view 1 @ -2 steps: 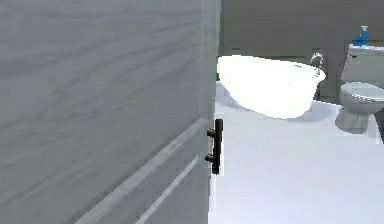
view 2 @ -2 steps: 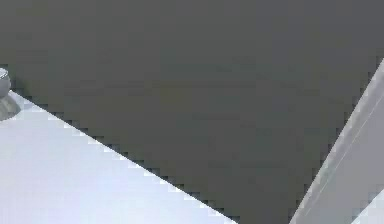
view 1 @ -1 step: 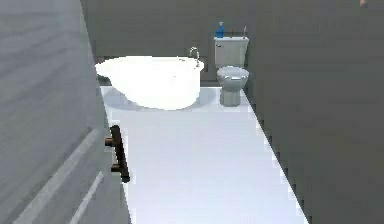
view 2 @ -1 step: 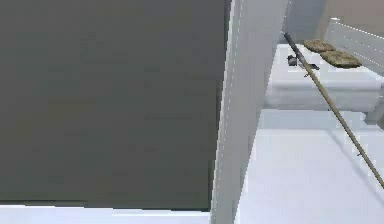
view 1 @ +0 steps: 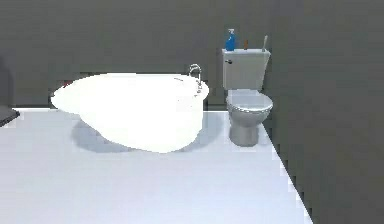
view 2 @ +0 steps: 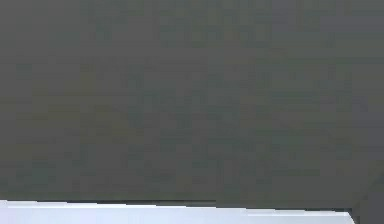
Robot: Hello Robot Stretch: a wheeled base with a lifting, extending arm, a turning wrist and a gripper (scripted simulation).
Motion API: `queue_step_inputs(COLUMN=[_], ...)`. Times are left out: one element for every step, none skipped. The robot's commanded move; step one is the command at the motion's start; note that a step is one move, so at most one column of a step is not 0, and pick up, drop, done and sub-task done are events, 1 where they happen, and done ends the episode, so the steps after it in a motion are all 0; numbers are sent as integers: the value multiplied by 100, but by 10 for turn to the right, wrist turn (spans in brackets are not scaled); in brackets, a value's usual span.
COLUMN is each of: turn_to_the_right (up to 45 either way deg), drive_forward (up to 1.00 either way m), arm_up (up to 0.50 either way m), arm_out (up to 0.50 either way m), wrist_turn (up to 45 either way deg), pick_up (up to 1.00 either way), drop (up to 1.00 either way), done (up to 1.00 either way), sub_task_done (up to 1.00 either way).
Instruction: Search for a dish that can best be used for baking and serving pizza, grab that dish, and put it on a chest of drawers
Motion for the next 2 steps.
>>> queue_step_inputs(turn_to_the_right=[30,0], drive_forward=[0,35], arm_up=[0,0], arm_out=[0,0], wrist_turn=[0,0], pick_up=[0,0], drop=[0,0], done=[0,0], sub_task_done=[0,0])
